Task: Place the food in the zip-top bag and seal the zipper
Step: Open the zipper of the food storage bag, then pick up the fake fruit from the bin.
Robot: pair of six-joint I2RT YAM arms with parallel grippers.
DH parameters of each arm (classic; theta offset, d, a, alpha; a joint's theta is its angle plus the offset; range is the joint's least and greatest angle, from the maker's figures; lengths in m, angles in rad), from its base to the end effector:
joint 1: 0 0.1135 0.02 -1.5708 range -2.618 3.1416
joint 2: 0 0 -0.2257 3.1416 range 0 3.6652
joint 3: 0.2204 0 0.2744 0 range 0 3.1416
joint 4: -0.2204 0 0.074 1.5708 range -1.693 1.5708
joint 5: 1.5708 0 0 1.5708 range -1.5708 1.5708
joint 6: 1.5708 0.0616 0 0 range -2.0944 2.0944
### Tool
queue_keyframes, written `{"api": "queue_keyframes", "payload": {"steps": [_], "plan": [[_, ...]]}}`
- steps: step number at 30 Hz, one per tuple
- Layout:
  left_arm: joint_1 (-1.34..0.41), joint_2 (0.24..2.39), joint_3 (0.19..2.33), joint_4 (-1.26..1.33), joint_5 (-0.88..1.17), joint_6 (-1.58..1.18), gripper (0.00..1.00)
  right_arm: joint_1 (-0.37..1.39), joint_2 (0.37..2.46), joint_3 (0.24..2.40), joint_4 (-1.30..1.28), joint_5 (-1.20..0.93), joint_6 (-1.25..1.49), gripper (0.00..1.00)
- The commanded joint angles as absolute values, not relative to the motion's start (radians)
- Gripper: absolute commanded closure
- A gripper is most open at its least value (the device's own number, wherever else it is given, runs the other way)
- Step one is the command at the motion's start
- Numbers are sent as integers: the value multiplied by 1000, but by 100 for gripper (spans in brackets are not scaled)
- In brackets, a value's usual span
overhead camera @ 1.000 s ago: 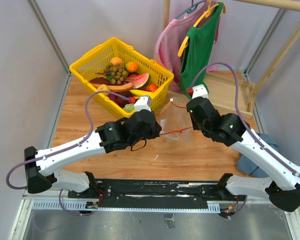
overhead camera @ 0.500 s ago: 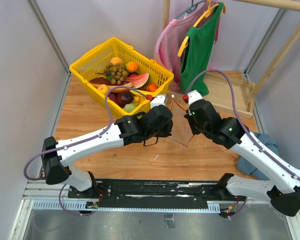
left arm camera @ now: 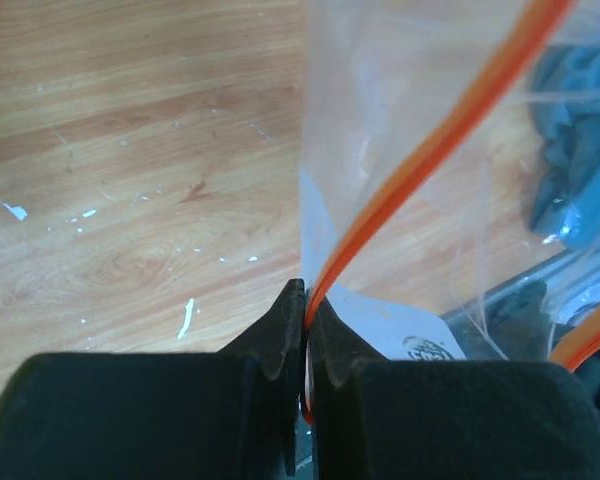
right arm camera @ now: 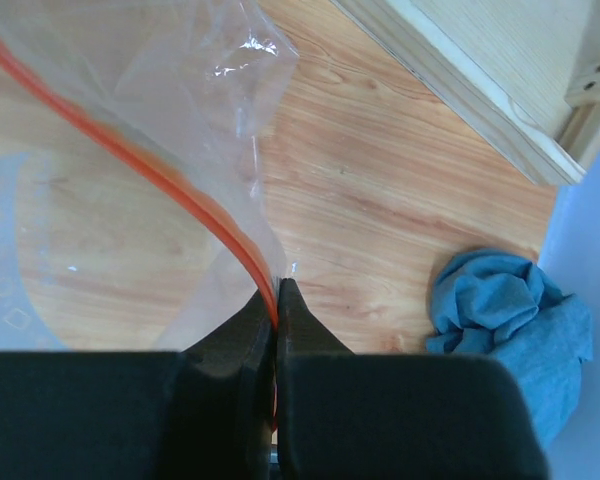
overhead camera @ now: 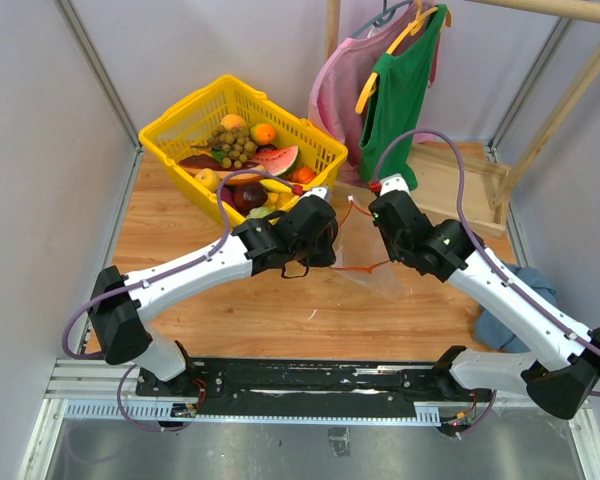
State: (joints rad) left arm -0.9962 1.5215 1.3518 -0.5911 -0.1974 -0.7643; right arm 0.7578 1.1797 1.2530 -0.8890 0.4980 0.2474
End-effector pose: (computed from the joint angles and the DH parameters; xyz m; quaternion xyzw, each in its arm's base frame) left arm 0.2168 -0.3126 0.2602 0.0673 0.9130 -0.2446 0.3196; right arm 0.2268 0.1741 0.3083 -0.1395 0.8947 -0.0287 0.4234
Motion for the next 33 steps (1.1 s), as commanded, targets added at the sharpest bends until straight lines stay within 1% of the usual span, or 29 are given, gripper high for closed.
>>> {"api": "queue_keyframes", "payload": {"steps": [1,2,4,7,9,12,13,15,18,23,28,33], "plan": [[-963,1473,1330,-542,-146,-676,87,745,1180,1298,-955,595,316,99],[-962,1469,1331,-526,-148,-661,83,745,1187,1306,-963,592,331,99],[-962,1462,1334,-501,-146,-639,72,745,1216,1338,-979,544,325,99],[-962,1457,1341,-472,-143,-605,61,747,1249,1369,-1001,507,322,99],[-960,1450,1349,-462,-148,-584,53,746,1259,1377,-1008,530,327,99],[-960,1430,1347,-440,-176,-560,32,746,1291,1413,-1041,576,339,99],[-958,1422,1342,-432,-188,-555,27,747,1304,1427,-1054,588,346,99],[-955,1409,1337,-416,-196,-540,21,745,1329,1455,-1082,601,360,99],[-947,1394,1353,-423,-204,-505,16,747,1353,1471,-1101,620,374,99],[-895,1369,1417,-505,-292,-432,8,746,1387,1490,-1100,619,376,99],[-762,1371,1505,-596,-307,-364,4,746,1412,1504,-1099,626,365,99],[-631,1431,1593,-673,-297,-314,3,745,1423,1514,-1095,623,356,99]]}}
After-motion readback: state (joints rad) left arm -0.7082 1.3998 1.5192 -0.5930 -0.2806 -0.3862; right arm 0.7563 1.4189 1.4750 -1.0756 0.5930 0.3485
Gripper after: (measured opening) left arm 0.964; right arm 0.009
